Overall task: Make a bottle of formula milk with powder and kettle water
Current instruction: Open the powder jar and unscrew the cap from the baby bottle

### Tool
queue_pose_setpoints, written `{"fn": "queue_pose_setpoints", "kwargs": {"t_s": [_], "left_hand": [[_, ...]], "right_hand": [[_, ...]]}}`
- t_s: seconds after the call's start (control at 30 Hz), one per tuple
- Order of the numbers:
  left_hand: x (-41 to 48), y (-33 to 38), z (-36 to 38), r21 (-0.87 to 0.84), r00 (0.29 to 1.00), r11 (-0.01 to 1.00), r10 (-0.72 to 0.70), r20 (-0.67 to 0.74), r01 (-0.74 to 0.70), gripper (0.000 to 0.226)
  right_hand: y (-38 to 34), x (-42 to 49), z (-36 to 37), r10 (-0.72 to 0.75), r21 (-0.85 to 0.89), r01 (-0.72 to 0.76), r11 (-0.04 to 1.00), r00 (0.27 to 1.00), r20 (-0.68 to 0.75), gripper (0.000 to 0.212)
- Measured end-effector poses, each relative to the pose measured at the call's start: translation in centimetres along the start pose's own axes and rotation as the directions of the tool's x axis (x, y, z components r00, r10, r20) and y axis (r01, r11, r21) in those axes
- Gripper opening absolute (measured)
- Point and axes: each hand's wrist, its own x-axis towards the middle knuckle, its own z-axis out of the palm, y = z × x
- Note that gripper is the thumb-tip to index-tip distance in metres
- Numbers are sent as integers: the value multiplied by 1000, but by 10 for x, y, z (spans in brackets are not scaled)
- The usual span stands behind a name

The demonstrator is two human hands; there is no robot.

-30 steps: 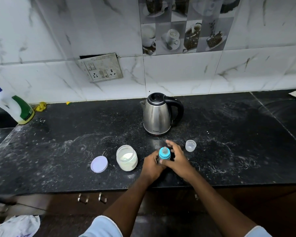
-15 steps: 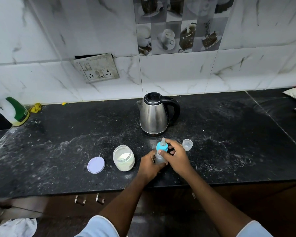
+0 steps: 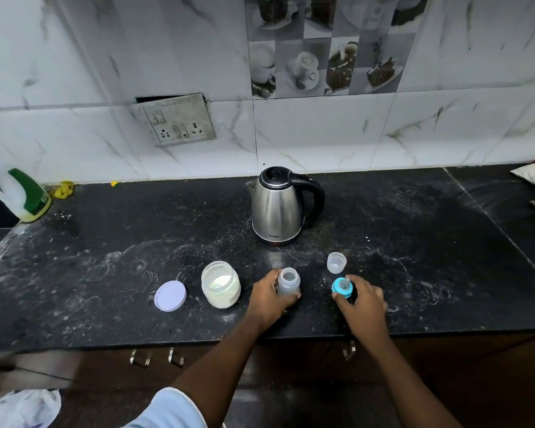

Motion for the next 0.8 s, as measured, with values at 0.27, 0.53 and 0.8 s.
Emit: {"fn": "queue_pose_setpoints", "kwargs": {"t_s": [0.27,0.53,0.8], "left_hand": [[3,0,0,83,1000,997,-8,13,7,47],[6,1,0,120,1000,993,-5,16,3,75],[-5,24,-16,25,999,1000,-3,54,2,114]], "right_hand": [[7,0,5,119,-186,-107,977,991,59,50],[6,0,2,141,-196,-115,974,982,122,83],[-42,-1,-8,-186,-36,182,983,973,-140,66]]}}
